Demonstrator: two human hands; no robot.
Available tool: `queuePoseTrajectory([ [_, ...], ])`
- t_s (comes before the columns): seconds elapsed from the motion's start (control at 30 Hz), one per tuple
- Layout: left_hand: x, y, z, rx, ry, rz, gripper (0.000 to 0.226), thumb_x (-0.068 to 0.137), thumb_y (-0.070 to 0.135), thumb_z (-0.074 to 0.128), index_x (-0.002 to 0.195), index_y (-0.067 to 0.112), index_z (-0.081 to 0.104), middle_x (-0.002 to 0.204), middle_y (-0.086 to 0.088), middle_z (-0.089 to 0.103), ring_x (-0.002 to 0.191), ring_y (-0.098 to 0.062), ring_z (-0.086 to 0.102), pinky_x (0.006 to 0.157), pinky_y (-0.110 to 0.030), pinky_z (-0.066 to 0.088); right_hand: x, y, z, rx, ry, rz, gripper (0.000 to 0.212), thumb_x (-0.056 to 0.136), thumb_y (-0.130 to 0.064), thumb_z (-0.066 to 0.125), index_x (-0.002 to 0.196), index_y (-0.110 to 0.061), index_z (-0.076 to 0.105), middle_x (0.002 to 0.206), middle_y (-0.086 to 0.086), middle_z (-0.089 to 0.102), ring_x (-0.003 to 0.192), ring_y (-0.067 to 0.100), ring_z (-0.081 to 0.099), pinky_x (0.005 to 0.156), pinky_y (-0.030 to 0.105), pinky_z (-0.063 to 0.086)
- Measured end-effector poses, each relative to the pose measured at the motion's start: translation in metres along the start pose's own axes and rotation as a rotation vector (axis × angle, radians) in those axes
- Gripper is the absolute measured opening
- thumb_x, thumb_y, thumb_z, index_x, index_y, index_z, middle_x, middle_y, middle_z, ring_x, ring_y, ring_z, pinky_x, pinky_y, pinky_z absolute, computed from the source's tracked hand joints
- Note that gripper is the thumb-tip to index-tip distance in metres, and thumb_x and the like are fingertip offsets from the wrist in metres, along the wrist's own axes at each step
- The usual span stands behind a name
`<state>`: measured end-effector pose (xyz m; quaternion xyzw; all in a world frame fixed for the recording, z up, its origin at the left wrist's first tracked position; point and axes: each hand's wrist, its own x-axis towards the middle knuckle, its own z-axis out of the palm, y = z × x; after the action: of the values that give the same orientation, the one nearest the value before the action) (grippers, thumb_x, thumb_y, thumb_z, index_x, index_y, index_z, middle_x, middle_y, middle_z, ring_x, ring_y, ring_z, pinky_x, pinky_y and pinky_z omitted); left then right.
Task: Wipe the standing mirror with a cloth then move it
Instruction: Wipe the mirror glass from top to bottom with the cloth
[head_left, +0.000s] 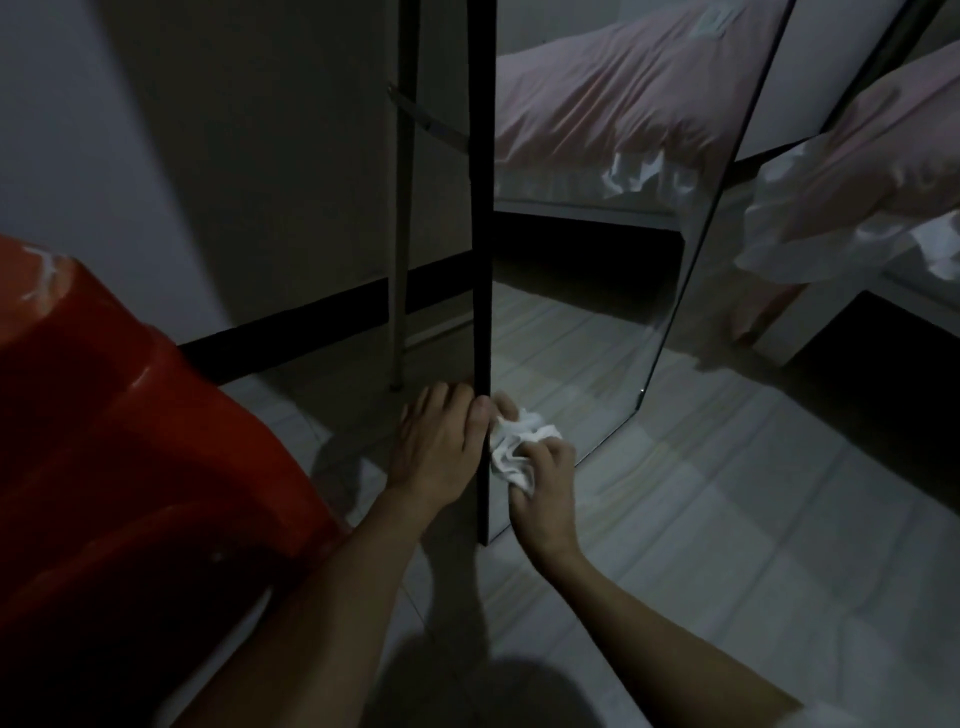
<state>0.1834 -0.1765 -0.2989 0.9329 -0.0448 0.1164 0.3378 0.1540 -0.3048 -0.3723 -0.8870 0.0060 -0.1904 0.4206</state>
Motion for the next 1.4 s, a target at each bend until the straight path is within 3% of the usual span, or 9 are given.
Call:
queuePoseTrajectory([
  [0.17,-0.001,0.000,0.001,0.026,-0.024,-0.009,0.053,0.087,0.044,0.013,0.080,0.008,0.053,0.087,-0.016,0.055,0.090,-0.035,0.052,0.081,-0.042,0.037,-0.035,0.024,0.015,0.014,-0.190,0.106,0.024,0.080,-0.017,0.048,0.099,-0.008,0.060,0.102,-0.009,0.040,0.083,0.004,0.042,0.071,0.005,0.032],
  [0.27,-0.003,0.001,0.000,0.038,-0.045,0.007,0.060,0.084,0.048,0.007,0.087,0.009,0.053,0.094,-0.015,0.054,0.096,-0.032,0.049,0.085,-0.040,0.033,-0.045,0.047,0.014,-0.094,-0.470,0.107,0.023,0.083,-0.017,0.048,0.101,-0.011,0.062,0.099,-0.007,0.042,0.085,0.007,0.040,0.073,0.005,0.030],
  [0.4,-0.004,0.003,0.001,0.020,-0.042,0.020,0.061,0.085,0.049,0.008,0.087,0.008,0.053,0.093,-0.015,0.053,0.093,-0.031,0.048,0.084,-0.040,0.033,-0.059,0.066,0.018,-0.220,-0.785,0.313,0.032,0.088,-0.024,0.042,0.116,-0.016,0.054,0.119,0.006,0.054,0.094,0.011,0.046,0.085,0.024,0.043],
  [0.53,-0.004,0.002,0.001,-0.001,-0.064,0.004,0.060,0.085,0.049,0.010,0.087,0.008,0.053,0.092,-0.016,0.053,0.093,-0.033,0.049,0.084,-0.042,0.036,-0.054,0.050,0.008,-0.356,-0.438,0.242,0.022,0.091,-0.027,0.042,0.108,-0.021,0.054,0.108,-0.002,0.051,0.090,0.011,0.047,0.068,0.018,0.035],
  [0.67,-0.005,0.000,0.003,0.041,-0.121,0.010,0.064,0.083,0.051,0.006,0.089,0.007,0.052,0.097,-0.018,0.053,0.098,-0.034,0.048,0.084,-0.041,0.035,-0.035,0.043,0.007,-0.324,-0.049,0.188,0.019,0.084,-0.015,0.050,0.101,-0.011,0.056,0.102,0.006,0.052,0.092,0.021,0.049,0.073,0.026,0.038],
  [0.97,-0.015,-0.016,0.006,0.191,-0.277,0.026,0.056,0.089,0.047,0.007,0.111,0.016,0.048,0.112,-0.008,0.047,0.105,-0.027,0.045,0.091,-0.038,0.035,-0.063,0.054,0.031,0.011,-0.431,0.349,0.014,0.097,-0.012,0.040,0.094,-0.019,0.052,0.093,-0.012,0.050,0.082,0.005,0.051,0.067,0.010,0.040],
  [1.13,-0.023,-0.029,0.009,0.293,-0.359,0.041,0.061,0.087,0.052,0.003,0.114,0.019,0.047,0.119,-0.004,0.046,0.112,-0.024,0.043,0.094,-0.037,0.034,-0.052,0.062,0.026,-0.215,-0.571,0.269,0.024,0.085,-0.033,0.047,0.098,-0.016,0.059,0.102,0.003,0.056,0.092,0.019,0.054,0.073,0.025,0.040],
  [1.27,-0.028,-0.035,0.012,0.349,-0.385,0.070,0.064,0.084,0.055,0.001,0.115,0.022,0.047,0.118,-0.002,0.046,0.114,-0.023,0.043,0.093,-0.036,0.032,-0.026,0.051,-0.004,-0.315,-0.158,0.419,0.021,0.085,-0.023,0.046,0.099,-0.011,0.057,0.097,0.009,0.061,0.084,0.024,0.055,0.068,0.028,0.037],
  [1.4,-0.019,-0.033,0.008,0.336,-0.403,0.029,0.056,0.093,0.053,0.013,0.121,0.020,0.048,0.121,-0.005,0.046,0.116,-0.024,0.042,0.097,-0.038,0.032,0.015,0.022,-0.030,-0.099,0.203,0.437,0.037,0.072,-0.029,0.034,0.095,-0.008,0.054,0.085,0.007,0.054,0.075,0.023,0.048,0.067,0.028,0.032],
])
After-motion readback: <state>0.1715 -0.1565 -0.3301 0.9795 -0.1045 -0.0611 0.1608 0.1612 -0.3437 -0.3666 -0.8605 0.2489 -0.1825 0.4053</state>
